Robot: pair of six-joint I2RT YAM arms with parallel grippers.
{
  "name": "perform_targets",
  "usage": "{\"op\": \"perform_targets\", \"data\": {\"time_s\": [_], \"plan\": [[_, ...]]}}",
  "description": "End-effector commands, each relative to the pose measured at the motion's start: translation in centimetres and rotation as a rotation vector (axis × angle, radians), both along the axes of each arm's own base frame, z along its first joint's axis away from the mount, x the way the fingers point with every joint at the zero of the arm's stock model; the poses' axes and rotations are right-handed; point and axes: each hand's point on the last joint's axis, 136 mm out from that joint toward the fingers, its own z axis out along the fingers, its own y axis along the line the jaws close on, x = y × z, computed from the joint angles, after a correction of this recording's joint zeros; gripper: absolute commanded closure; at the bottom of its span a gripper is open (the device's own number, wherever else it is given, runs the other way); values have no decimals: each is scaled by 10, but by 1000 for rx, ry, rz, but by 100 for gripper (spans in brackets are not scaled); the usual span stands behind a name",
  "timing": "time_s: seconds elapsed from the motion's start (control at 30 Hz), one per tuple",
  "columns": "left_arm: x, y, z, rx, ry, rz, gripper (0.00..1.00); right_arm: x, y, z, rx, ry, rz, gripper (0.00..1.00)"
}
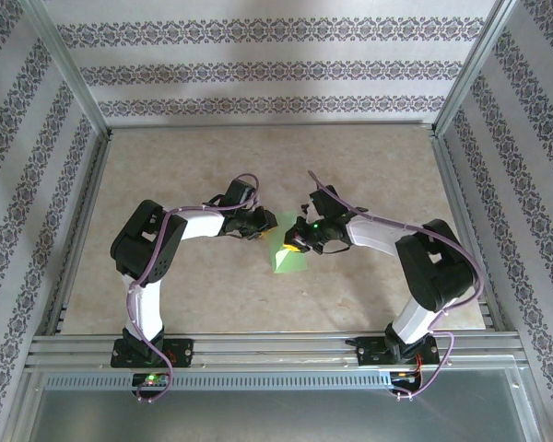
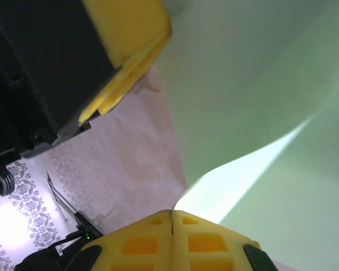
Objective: Fold a paper plane with a square sheet of paper (pick it up from the middle)
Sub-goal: Fold the triangle a second time at the center of the table.
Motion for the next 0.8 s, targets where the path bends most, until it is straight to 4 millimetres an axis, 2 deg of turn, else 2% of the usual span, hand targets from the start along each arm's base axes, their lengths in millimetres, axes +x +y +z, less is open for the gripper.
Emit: {"op": "perform_targets", "data": {"time_s": [0.0, 0.2, 0.47, 0.77], "plan": [[-11, 10, -23, 73, 67, 0, 76, 8, 12, -4, 7, -17, 18, 100], [-14, 11, -24, 71, 76, 4, 76, 13, 19, -15, -14, -17, 20, 100], [-15, 12, -26, 75, 83, 13, 77, 19, 16, -30, -54, -13, -29, 100], [-16, 13, -27, 79, 90, 16, 77, 22, 17, -36, -63, -14, -39, 100]]}}
